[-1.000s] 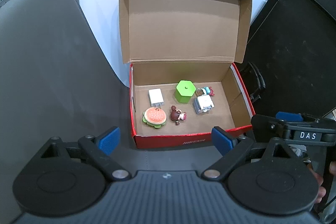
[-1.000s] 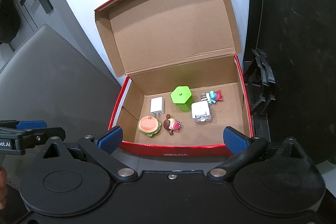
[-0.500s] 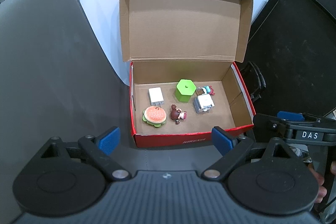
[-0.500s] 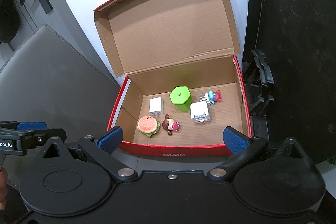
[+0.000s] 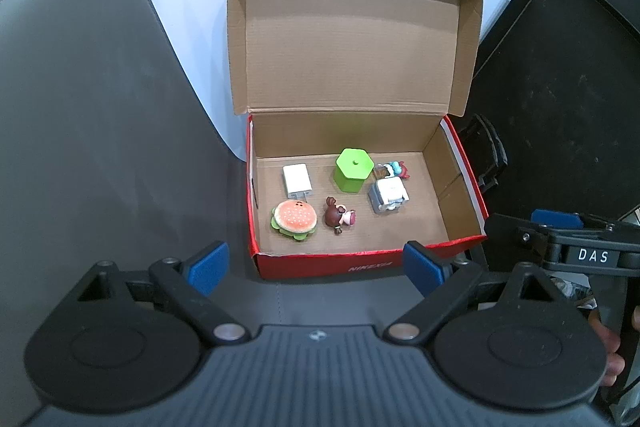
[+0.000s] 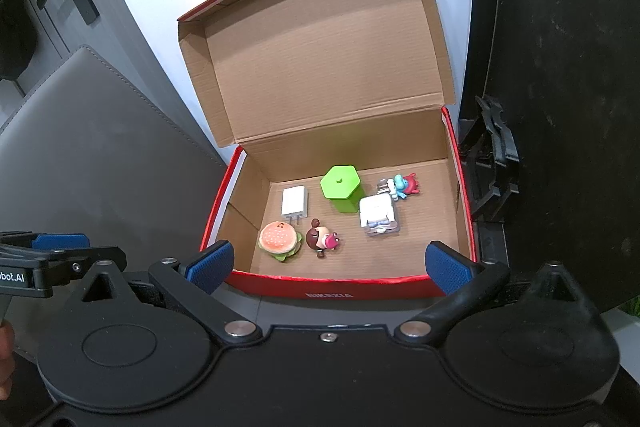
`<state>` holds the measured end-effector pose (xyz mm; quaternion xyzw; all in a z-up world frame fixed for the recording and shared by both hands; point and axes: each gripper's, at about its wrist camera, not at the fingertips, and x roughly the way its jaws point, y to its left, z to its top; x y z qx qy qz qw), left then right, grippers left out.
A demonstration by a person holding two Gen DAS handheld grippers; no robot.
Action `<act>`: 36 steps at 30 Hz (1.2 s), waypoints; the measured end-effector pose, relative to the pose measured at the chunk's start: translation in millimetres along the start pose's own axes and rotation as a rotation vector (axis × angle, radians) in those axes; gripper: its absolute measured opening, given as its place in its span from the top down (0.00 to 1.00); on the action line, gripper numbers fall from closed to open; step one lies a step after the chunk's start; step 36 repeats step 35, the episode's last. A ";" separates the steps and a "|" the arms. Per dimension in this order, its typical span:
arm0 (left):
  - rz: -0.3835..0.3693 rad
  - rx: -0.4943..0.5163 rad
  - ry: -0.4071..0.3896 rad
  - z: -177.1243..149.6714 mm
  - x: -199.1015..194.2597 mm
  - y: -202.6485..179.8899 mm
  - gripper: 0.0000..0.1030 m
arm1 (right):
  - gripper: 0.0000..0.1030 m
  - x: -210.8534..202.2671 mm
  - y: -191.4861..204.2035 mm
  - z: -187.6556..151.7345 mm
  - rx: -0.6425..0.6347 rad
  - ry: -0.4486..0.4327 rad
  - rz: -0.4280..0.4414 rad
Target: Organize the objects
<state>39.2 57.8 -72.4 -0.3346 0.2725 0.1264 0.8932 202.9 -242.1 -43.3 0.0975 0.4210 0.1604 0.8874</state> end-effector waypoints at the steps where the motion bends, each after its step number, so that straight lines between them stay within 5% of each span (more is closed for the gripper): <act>1: 0.000 0.000 0.001 -0.2 0.3 0.0 0.10 | 0.00 0.0 0.0 0.1 0.000 0.000 0.000; 36: -0.014 -0.012 0.015 -7.0 12.4 1.0 0.10 | 0.00 2.6 0.5 -2.9 -0.040 0.014 -0.031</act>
